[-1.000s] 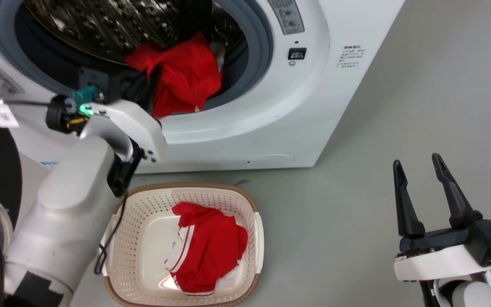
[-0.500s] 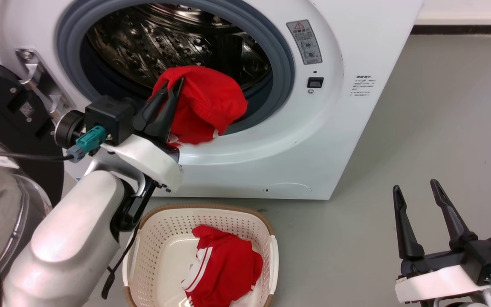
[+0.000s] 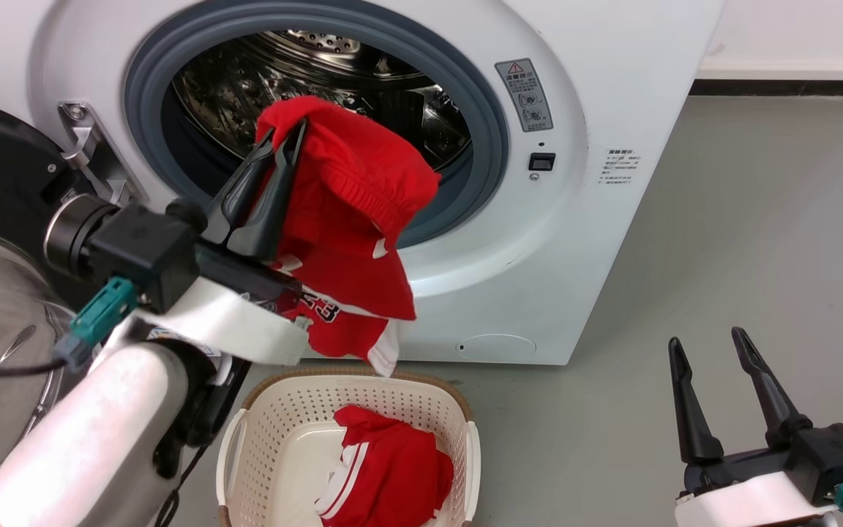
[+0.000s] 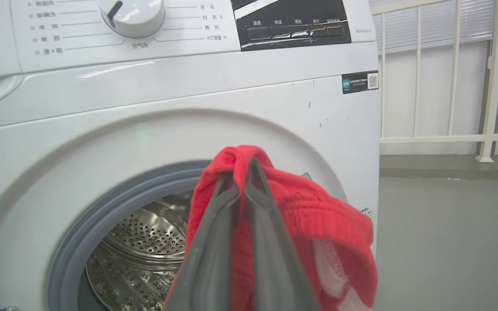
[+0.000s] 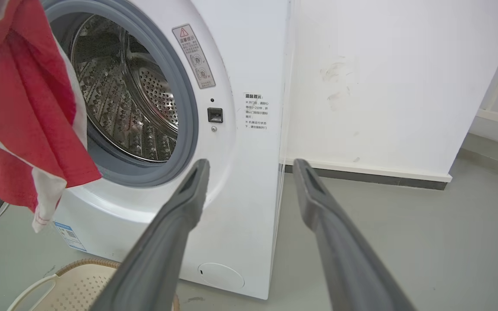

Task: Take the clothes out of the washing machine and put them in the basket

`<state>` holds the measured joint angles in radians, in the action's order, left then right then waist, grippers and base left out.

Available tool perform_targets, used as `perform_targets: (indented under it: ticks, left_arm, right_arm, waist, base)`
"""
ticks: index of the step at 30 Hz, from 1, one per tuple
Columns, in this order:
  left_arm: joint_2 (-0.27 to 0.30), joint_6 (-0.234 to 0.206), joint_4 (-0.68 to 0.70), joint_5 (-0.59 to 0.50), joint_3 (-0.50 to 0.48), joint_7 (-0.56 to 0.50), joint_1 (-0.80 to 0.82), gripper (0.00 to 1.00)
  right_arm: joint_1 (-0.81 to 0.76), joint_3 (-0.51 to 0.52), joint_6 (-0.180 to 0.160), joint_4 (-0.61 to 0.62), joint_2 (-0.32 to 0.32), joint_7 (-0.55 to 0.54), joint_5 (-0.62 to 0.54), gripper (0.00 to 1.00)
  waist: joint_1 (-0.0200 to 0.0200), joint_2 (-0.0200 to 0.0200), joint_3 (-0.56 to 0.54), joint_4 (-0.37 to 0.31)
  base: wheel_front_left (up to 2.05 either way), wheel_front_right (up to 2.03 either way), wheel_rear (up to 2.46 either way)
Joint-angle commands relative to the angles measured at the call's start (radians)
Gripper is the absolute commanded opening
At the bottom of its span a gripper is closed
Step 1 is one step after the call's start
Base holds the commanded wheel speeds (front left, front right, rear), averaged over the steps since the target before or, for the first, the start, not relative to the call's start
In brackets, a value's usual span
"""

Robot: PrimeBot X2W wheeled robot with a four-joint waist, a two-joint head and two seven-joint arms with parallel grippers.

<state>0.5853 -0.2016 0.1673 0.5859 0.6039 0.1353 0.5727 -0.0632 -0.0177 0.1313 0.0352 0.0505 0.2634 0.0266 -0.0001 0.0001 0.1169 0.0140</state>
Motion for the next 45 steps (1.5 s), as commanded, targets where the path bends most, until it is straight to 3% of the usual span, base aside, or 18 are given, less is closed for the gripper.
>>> perform_targets:
  ticks: [1, 10, 17, 30, 45]
  left_arm:
    - [0.012, -0.015, 0.033, -0.009, -0.006, -0.003, -0.024, 0.00]
    - [0.053, -0.055, 0.118, 0.000, 0.006, -0.030, -0.117, 0.00]
    - [0.043, -0.028, 0.059, 0.046, 0.042, -0.018, -0.198, 0.00]
    - [-0.030, 0.087, -0.314, 0.074, 0.121, 0.041, -0.205, 0.00]
    - [-0.207, 0.223, -0.940, 0.062, 0.182, 0.084, -0.011, 0.00]
  right_arm:
    - [-0.009, 0.000, -0.001, 0.000, -0.001, 0.002, 0.001, 1.00]
    - [0.000, 0.002, -0.001, 0.005, -0.001, 0.002, -0.001, 1.00]
    - [0.027, 0.001, -0.001, 0.011, -0.001, 0.002, -0.005, 1.00]
    - [0.115, 0.001, -0.001, 0.029, -0.001, 0.002, -0.020, 1.00]
    - [0.217, 0.008, -0.001, 0.055, -0.001, 0.002, -0.007, 1.00]
  waist:
    - [0.0001, -0.0001, -0.002, -0.001]
    - [0.0001, -0.0001, 0.015, -0.001]
    - [0.0001, -0.0001, 0.059, -0.004]
    - [0.0001, -0.0001, 0.229, -0.055]
    - [0.0001, -0.0001, 0.450, -0.139]
  base:
    - [0.00, 0.00, 0.00]
    - [0.00, 0.00, 0.00]
    - [0.00, 0.00, 0.00]
    - [0.00, 0.00, 0.00]
    - [0.00, 0.00, 0.00]
